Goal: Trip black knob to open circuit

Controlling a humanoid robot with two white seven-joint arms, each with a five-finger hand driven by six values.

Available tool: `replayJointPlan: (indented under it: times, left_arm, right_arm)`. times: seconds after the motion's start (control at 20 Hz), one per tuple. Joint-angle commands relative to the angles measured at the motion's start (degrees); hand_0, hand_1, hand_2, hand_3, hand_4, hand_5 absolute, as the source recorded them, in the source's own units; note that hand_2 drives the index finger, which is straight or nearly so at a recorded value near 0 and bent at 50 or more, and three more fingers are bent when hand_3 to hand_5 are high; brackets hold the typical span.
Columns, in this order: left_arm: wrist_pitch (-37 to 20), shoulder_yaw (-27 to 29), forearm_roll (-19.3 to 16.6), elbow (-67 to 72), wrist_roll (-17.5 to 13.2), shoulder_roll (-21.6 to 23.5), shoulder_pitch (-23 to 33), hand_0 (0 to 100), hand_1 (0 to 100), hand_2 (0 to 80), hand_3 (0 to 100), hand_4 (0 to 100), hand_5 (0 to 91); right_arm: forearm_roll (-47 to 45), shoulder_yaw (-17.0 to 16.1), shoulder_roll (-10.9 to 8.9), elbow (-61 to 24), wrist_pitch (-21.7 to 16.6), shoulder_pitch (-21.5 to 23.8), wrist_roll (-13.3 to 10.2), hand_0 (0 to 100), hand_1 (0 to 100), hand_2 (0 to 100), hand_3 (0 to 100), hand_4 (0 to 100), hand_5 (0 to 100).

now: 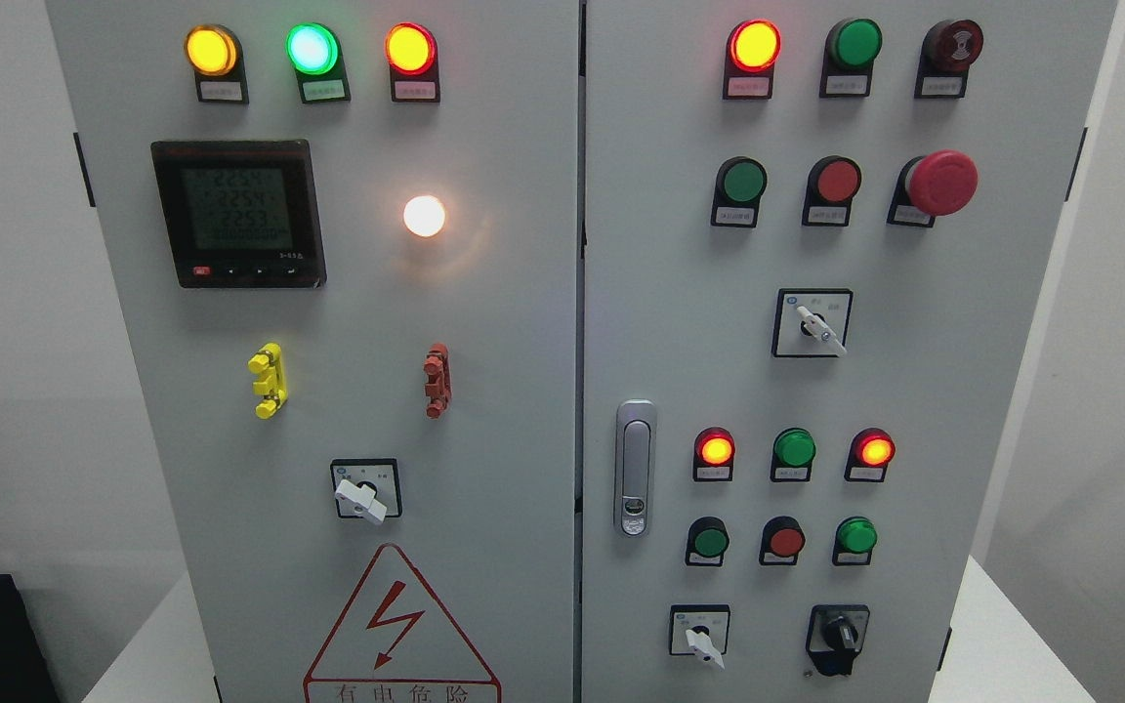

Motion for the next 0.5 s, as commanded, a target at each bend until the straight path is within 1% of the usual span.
replayJointPlan:
  times: [0.0, 0.2, 0.45]
  left_arm:
    - [-0.1, 0.1, 0.1, 0.0, 0.0, -0.1, -0.1, 12, 39, 0.0, 0, 0, 0.0]
    - [-0.1, 0.1, 0.1, 0.0, 0.0, -0.1, -0.1, 12, 39, 0.0, 0, 0, 0.0]
    - [-0.1, 0.1, 0.1, 0.0, 0.0, -0.1, -0.2, 12, 39, 0.0, 0, 0, 0.0]
  right_arm:
    - [0.1, -0.4, 0.31, -3.1, 0.8, 0.1, -0.1, 51, 80, 0, 100, 96, 87]
    - [0.2, -0.3, 0.31, -5.4, 1.3, 0.3, 0.0, 52, 80, 0, 100, 96, 87]
    - [0.2, -0.4, 0.31, -9.5, 4.1, 0.3, 0.0, 52, 80, 0, 100, 96, 87]
